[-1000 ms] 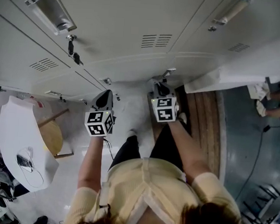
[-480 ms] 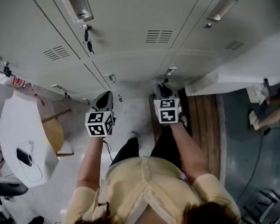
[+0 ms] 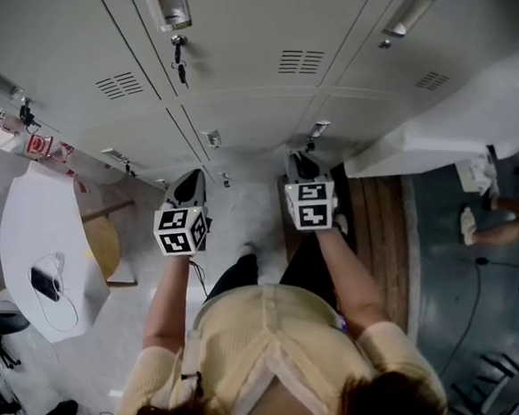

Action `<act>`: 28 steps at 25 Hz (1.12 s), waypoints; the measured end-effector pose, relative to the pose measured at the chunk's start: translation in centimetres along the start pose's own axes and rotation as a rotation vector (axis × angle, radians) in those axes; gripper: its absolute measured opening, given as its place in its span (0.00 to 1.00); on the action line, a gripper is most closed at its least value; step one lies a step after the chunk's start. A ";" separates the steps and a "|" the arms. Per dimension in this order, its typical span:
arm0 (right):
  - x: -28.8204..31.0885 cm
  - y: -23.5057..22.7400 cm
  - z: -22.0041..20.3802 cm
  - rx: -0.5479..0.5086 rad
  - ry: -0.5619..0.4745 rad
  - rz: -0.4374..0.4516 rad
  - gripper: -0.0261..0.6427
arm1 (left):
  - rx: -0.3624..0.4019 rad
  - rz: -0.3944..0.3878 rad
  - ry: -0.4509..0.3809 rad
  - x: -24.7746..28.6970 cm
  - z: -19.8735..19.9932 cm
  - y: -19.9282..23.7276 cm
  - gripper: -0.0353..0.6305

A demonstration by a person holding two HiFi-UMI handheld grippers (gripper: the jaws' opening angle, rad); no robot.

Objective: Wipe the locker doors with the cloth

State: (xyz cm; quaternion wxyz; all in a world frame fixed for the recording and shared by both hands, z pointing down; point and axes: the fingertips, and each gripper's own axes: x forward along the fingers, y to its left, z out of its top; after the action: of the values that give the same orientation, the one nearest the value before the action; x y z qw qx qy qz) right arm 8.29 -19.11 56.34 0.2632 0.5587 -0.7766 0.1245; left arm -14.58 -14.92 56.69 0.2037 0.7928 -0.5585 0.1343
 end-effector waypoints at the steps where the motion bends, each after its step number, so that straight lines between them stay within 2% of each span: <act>1: -0.2 0.2 0.1 0.001 -0.003 0.001 0.06 | -0.001 0.004 -0.003 -0.3 0.1 0.2 0.06; 9: -1.9 1.8 1.1 0.028 -0.033 0.019 0.06 | -0.030 0.022 -0.020 -2.3 0.4 1.0 0.06; 16: -3.2 2.9 1.5 0.028 -0.065 0.030 0.06 | -0.022 0.030 -0.026 -4.1 0.8 1.0 0.06; 28: -6.0 3.4 2.0 0.074 -0.095 0.023 0.06 | -0.046 0.037 -0.042 -6.4 2.1 0.9 0.06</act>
State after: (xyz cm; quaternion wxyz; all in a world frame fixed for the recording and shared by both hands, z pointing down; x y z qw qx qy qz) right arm 6.04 -14.13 51.79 0.2040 0.5645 -0.7893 0.1294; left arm -17.59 -10.86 52.22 0.2077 0.7800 -0.5803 0.1086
